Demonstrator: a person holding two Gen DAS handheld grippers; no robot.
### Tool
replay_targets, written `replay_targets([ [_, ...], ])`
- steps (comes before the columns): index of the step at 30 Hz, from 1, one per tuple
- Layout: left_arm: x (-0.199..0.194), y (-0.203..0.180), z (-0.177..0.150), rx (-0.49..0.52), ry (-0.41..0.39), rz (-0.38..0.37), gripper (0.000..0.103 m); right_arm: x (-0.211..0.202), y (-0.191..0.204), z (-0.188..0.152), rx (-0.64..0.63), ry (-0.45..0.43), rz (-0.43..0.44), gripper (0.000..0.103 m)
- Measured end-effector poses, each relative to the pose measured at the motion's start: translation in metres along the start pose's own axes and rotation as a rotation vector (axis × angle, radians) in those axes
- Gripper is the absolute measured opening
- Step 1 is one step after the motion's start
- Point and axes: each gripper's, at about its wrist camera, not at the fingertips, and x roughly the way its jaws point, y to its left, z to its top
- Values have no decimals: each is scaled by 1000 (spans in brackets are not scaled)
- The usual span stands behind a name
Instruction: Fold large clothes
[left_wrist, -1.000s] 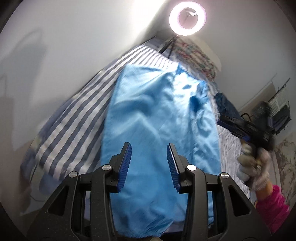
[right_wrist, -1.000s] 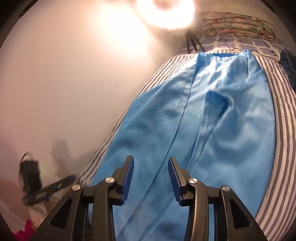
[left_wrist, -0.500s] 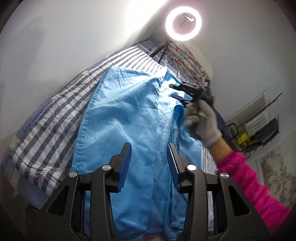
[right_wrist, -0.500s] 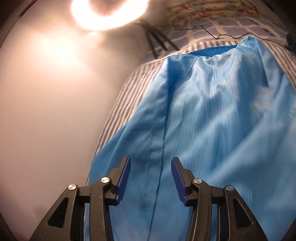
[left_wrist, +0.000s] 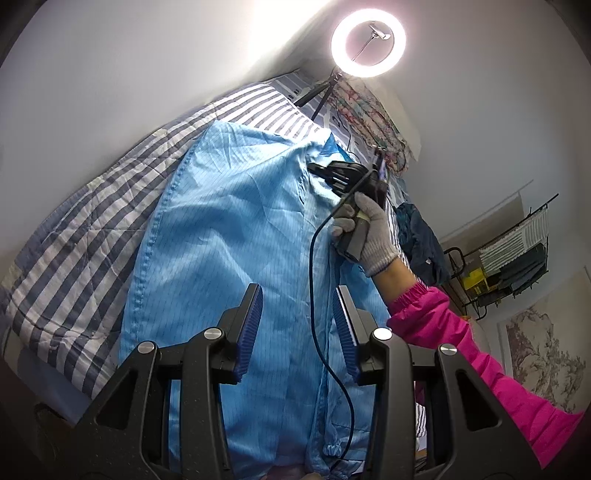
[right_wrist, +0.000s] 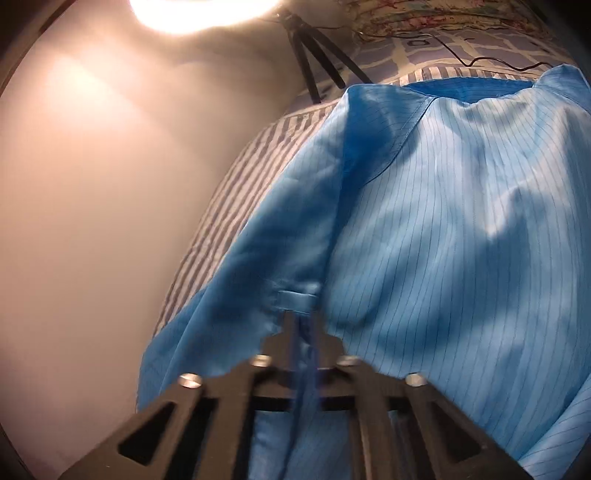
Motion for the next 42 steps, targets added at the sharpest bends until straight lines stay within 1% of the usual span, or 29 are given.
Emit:
replay_targets([
  [2,1,1,-1,-3,3,4,39,-13,3,-1,-40,-33,2,0],
  [3,2,2,-1,-8,6,3,39,-20,5,-1,-63,-48,-17,0],
  [5,3,2,-2,-8,10,6,39,-29,5,0,-73,-61,-31,0],
  [7,3,1,-3,-3,13,12,39,-39,3,1,-54,-75,-57,0],
  [9,3,2,-3,-10,12,9,39,-54,0,-5,-7,-75,-80,0],
  [11,3,4,-2,-15,13,9,39,-62,-2,-15,-1,-74,-158,0],
  [12,3,3,-2,-12,14,11,39,-57,-3,-18,-13,-31,-210,0],
  [13,4,3,-2,-7,15,15,39,-50,-2,-22,-41,22,-224,3],
  [14,4,3,-2,-1,15,20,39,-44,-2,-21,-60,72,-230,4],
  [15,4,2,-2,4,12,29,39,-43,0,-20,-76,89,-234,9],
  [16,4,2,-1,4,6,36,39,-47,5,-19,-105,56,-264,27],
  [17,3,3,1,3,-2,43,39,-52,11,-18,-134,14,-309,33],
  [18,2,4,1,6,-7,49,39,-56,18,-17,-167,-29,-352,34],
  [19,0,6,1,16,-17,65,39,-60,24,-16,-191,-45,-355,34],
  [20,-2,7,1,26,-25,82,39,-62,27,-15,-194,-43,-324,34],
  [21,-4,10,0,41,-33,107,39,-68,33,-17,-190,-42,-265,34],
  [24,-10,21,-4,59,-38,147,39,-83,54,-29,-239,-53,-209,34],
  [27,-15,32,-7,94,-30,191,40,-116,77,-52,-294,-67,-154,34],
  [29,-20,42,-11,99,-34,218,40,-141,91,-72,-314,-76,-106,34],
  [32,-27,60,-18,107,-18,246,41,-184,113,-102,-337,-88,-38,34],
  [34,-29,71,-25,96,11,222,52,-208,123,-122,-356,-94,-7,35],
  [36,-32,81,-34,87,36,192,53,-231,131,-144,-386,-95,18,36],
  [39,-36,92,-59,71,54,181,53,-263,142,-185,-438,-88,56,37],
  [42,-37,100,-88,39,94,132,53,-282,152,-228,-494,-69,66,38],
])
